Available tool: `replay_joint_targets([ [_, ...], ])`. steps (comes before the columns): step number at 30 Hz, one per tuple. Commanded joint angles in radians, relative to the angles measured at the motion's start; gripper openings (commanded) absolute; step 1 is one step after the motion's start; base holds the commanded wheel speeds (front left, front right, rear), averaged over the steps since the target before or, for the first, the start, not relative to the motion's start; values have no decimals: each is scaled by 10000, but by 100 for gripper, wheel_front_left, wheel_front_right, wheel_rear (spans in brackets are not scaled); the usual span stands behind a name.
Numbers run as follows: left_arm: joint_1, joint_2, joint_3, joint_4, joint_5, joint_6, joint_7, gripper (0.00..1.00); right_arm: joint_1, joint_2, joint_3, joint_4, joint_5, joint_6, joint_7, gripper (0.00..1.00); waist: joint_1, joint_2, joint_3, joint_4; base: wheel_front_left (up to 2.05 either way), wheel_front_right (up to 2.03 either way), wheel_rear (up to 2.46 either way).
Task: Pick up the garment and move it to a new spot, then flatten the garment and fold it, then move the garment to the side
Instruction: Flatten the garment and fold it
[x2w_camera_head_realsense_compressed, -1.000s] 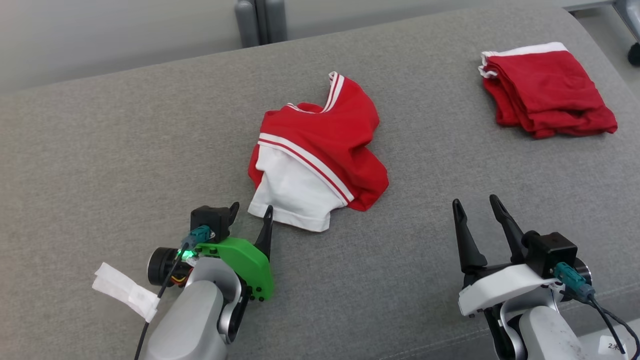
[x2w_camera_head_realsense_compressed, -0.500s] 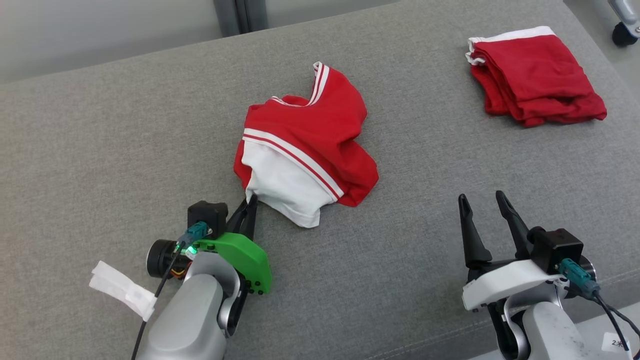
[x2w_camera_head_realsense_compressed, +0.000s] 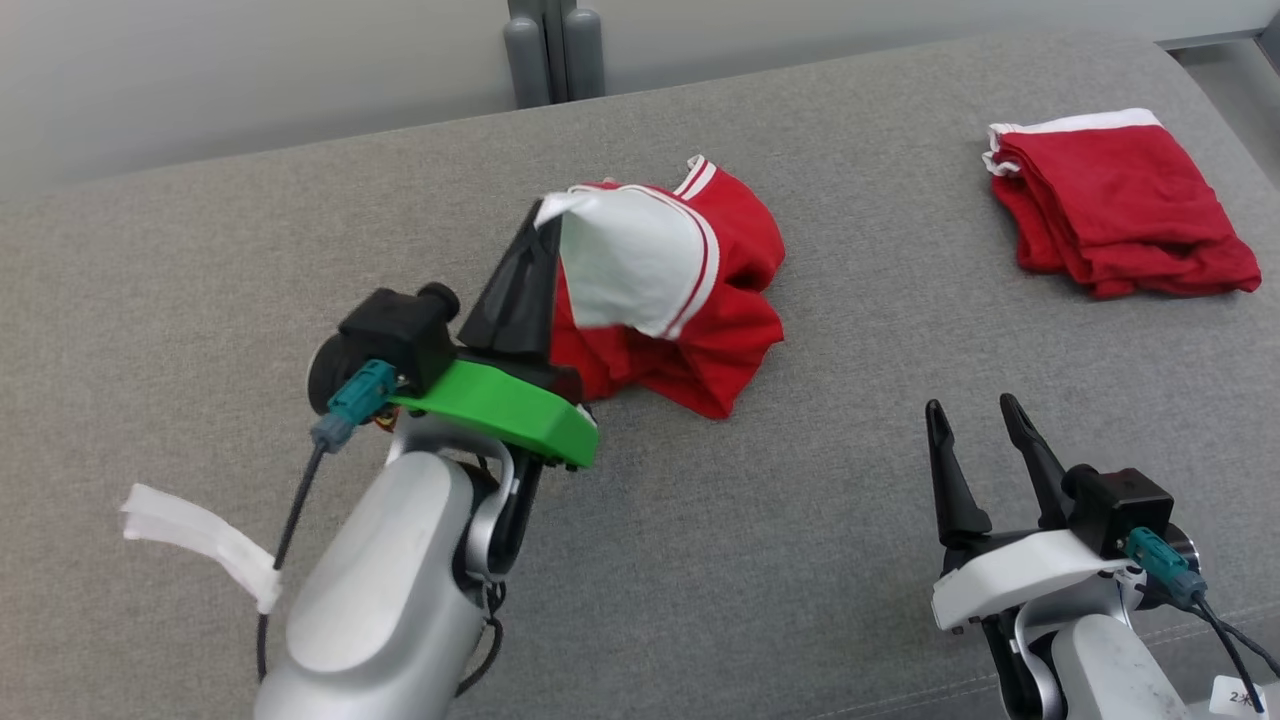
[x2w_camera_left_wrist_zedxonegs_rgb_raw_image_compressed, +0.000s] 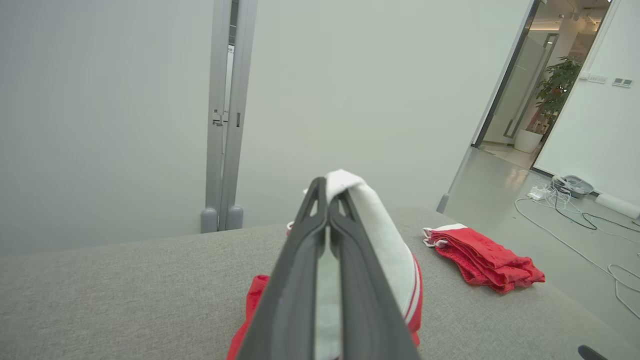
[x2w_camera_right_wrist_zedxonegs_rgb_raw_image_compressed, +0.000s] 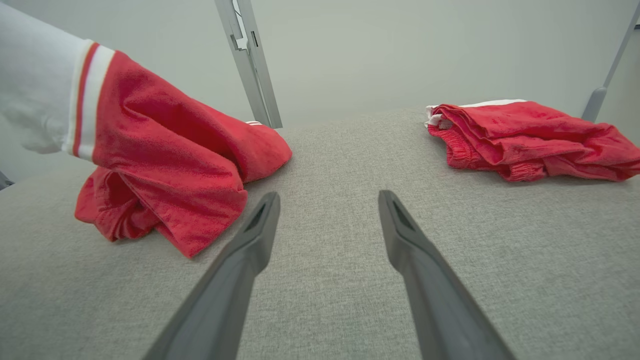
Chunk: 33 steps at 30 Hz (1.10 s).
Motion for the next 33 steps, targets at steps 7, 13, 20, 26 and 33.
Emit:
replay_joint_targets([
  [7,-32,1468,1950,-650,-348,1255,174,0,94,-26,-91,-44,-5,-16,-46,100,0,0,-106,312,0,0,0],
  [13,1045,2253,3257,-283,-792,1962,121,0,161,-24,-26,1,46,-16,-46,100,0,0,-89,509,0,0,0],
  [20,2725,2210,3659,366,-1184,2098,-46,0,194,-24,89,64,47,-17,-46,100,0,0,-128,669,0,0,0],
  [26,3578,2046,4003,836,-1433,2266,-319,0,227,-26,144,97,-17,-16,-47,100,0,0,-232,789,0,0,0],
  [33,3720,1704,3839,992,-1426,1910,-464,100,334,-26,230,214,-62,-16,-47,100,0,0,-467,926,0,0,0],
])
